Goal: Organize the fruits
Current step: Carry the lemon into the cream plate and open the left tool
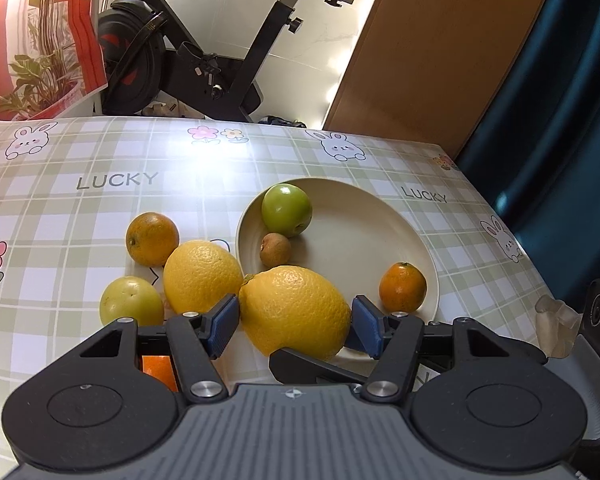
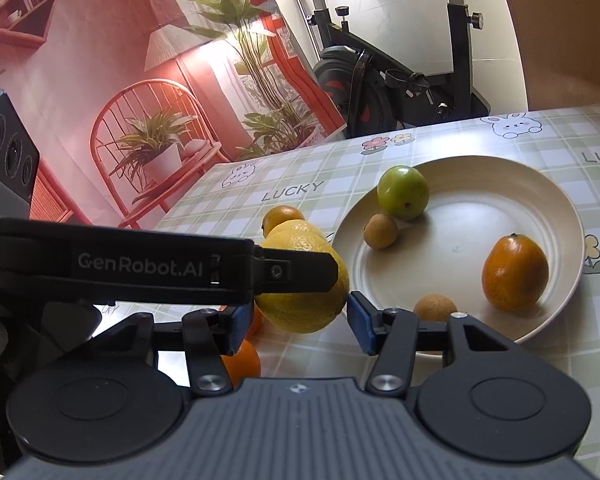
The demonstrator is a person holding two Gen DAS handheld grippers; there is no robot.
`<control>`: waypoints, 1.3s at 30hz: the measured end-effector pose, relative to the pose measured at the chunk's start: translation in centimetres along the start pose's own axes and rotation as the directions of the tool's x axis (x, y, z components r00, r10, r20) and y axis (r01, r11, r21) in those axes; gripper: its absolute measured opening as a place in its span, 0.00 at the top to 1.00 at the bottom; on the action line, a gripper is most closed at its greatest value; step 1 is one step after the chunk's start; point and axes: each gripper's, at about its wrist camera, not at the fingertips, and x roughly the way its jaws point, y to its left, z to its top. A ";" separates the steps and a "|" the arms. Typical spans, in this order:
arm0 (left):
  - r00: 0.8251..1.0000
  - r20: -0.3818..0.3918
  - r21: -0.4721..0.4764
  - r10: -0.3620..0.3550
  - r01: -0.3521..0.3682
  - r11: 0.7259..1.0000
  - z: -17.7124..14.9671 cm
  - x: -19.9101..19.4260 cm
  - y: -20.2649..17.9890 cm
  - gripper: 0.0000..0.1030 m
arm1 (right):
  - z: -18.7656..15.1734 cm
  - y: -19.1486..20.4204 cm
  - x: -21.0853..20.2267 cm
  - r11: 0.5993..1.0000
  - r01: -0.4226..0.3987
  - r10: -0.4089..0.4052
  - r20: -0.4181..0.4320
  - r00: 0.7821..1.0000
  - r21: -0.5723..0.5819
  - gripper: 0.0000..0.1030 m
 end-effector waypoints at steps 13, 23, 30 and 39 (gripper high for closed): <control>0.999 -0.028 0.019 -0.044 0.044 0.999 3.2 4.5 -1.1 0.37 | 2.1 -3.1 0.7 0.995 0.099 -0.099 0.022 0.995 0.015 0.47; 0.997 -0.047 0.045 -0.054 0.057 0.997 5.9 8.1 -2.8 0.38 | 5.1 -5.8 2.0 0.985 0.170 -0.170 0.031 0.985 -0.002 0.47; 0.995 -0.071 0.068 -0.072 0.077 0.995 6.0 9.8 -4.6 0.41 | 5.4 -8.0 1.8 0.977 0.210 -0.211 0.030 0.977 0.028 0.47; 0.992 -0.087 0.051 -0.090 0.095 0.994 6.4 11.3 -5.4 0.44 | 5.8 -9.7 1.9 0.970 0.238 -0.240 0.029 0.970 0.045 0.50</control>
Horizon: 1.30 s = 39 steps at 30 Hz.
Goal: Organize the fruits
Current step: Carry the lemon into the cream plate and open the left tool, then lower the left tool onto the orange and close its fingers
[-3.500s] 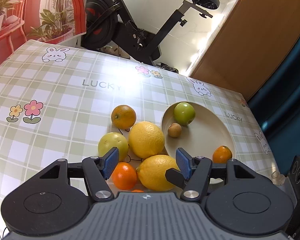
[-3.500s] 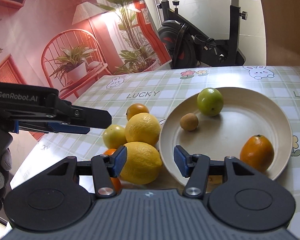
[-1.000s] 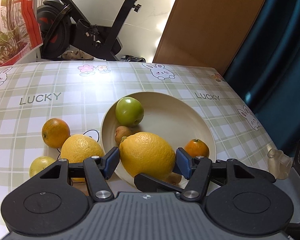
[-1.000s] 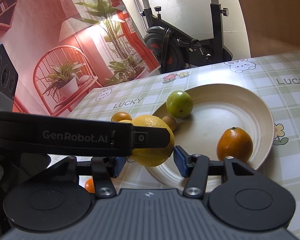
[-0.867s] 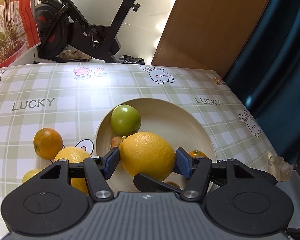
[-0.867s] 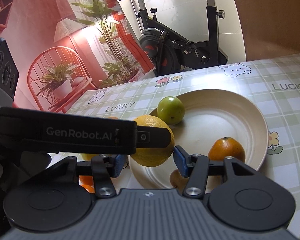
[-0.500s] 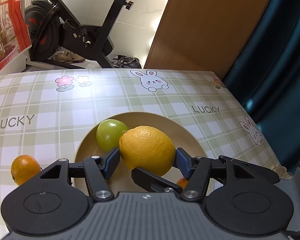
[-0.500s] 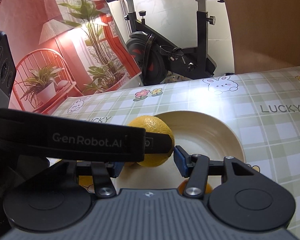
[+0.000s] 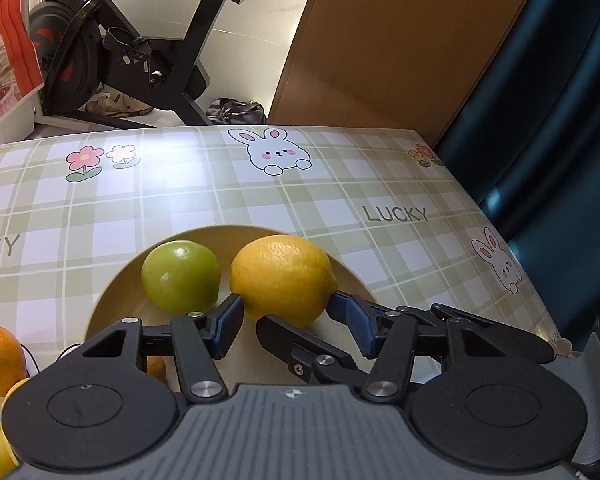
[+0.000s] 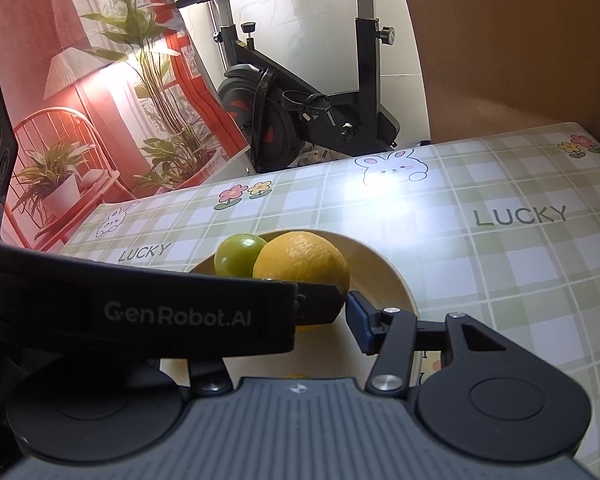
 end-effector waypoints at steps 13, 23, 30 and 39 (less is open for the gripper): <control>1.000 0.008 -0.026 0.012 -0.012 1.000 -0.4 -1.6 -0.1 0.46 | -0.3 -0.3 -0.8 1.000 0.012 -0.012 0.017 1.000 0.022 0.51; 0.989 0.081 -0.085 0.127 -0.120 0.989 -2.1 -8.5 2.4 0.40 | -0.8 0.5 -1.7 0.994 -0.004 0.004 0.000 1.000 0.114 0.49; 0.964 0.137 -0.090 0.227 -0.216 0.972 -3.8 -13.3 4.6 0.39 | -1.1 1.6 -2.5 0.990 -0.016 0.013 0.020 1.000 0.141 0.49; 0.943 0.139 -0.167 0.301 -0.278 0.946 -6.8 -16.7 7.1 0.39 | -2.1 4.0 -3.8 0.993 -0.055 0.052 0.039 0.998 0.102 0.49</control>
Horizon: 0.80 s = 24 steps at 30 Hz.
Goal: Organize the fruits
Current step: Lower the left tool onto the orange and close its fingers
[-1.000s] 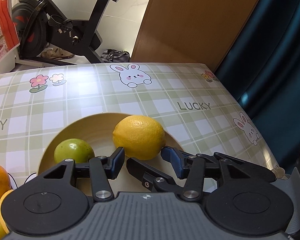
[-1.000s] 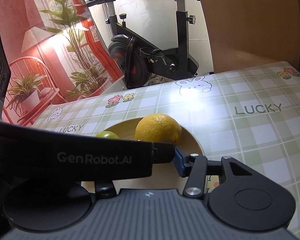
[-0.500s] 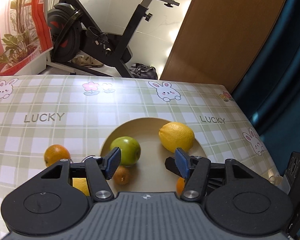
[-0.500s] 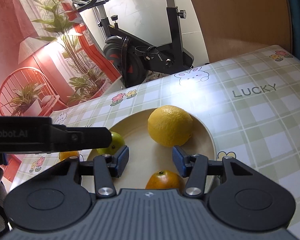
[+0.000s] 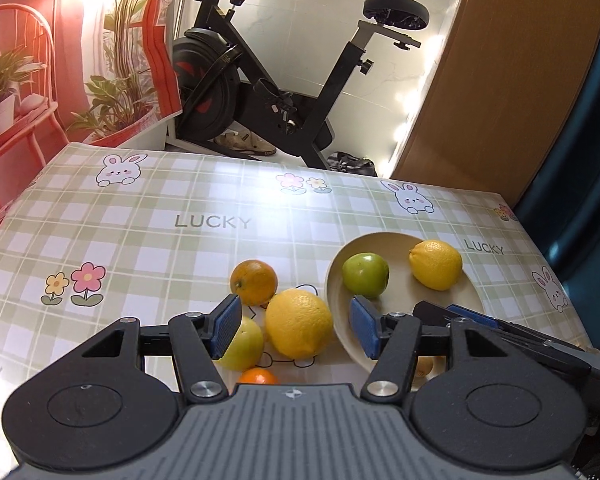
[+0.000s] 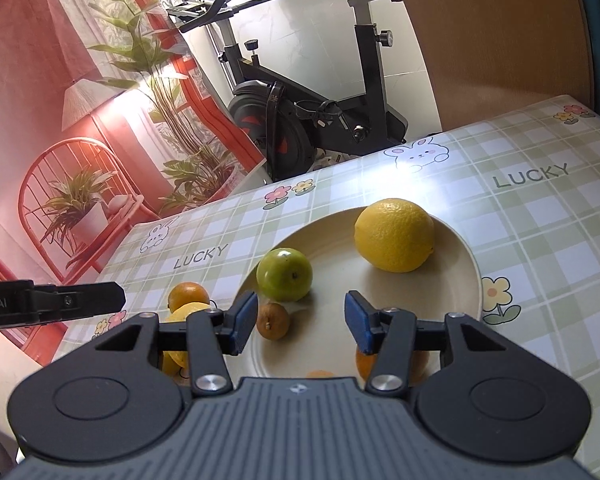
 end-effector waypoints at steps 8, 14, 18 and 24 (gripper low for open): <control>0.999 -0.039 -0.083 0.014 -0.018 0.996 -1.7 -0.4 2.9 0.40 | -1.7 2.9 0.0 0.996 -0.064 0.063 -0.027 0.998 -0.069 0.49; 0.998 -0.067 -0.112 -0.008 0.000 0.994 -2.7 -0.1 3.8 0.40 | -3.1 4.9 0.8 0.985 -0.115 0.104 -0.089 0.991 -0.130 0.49; 0.995 -0.093 -0.136 -0.031 0.018 0.991 -3.9 0.1 4.0 0.40 | -3.7 5.8 0.9 0.974 -0.146 0.125 -0.126 0.984 -0.174 0.49; 0.995 -0.099 -0.140 -0.007 -0.007 0.990 -4.6 0.4 4.5 0.40 | -5.3 7.1 1.2 0.949 -0.178 0.130 -0.188 0.973 -0.260 0.49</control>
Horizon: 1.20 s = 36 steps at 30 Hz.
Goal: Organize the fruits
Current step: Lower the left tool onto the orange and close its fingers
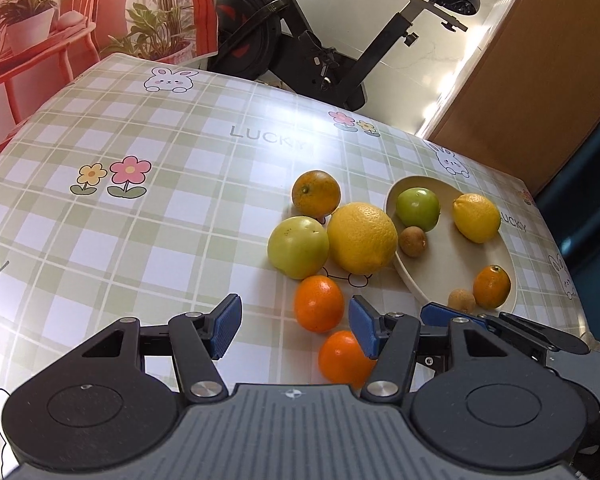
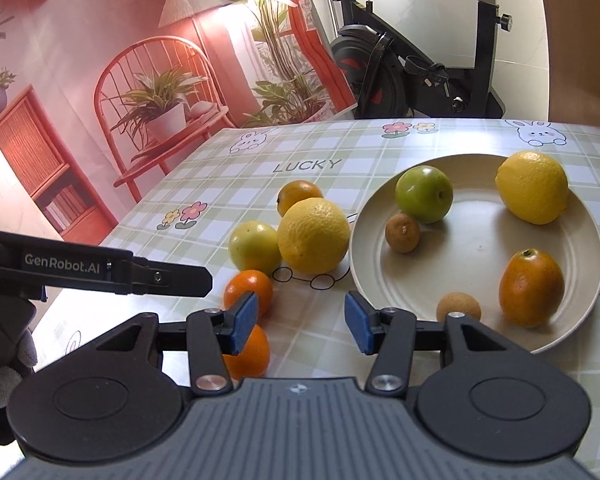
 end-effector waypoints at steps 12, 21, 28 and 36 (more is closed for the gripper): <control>0.998 0.007 -0.012 -0.070 0.070 0.997 0.0 -0.3 0.1 0.41 | -1.0 2.4 1.0 0.985 -0.056 0.044 -0.078 0.996 -0.164 0.49; 0.983 -0.068 -0.068 -0.173 0.169 0.983 -1.4 1.5 -0.1 0.49 | -1.7 3.0 2.0 0.982 -0.078 0.060 -0.110 0.992 -0.170 0.50; 0.977 -0.097 -0.082 -0.192 0.184 0.979 -2.2 2.5 -0.6 0.49 | -2.0 3.0 2.6 0.983 -0.098 0.079 -0.121 0.989 -0.155 0.54; 0.973 -0.117 -0.118 -0.198 0.184 0.976 -2.9 3.8 -0.2 0.59 | -2.2 2.7 2.9 0.984 -0.109 0.092 -0.125 0.988 -0.139 0.57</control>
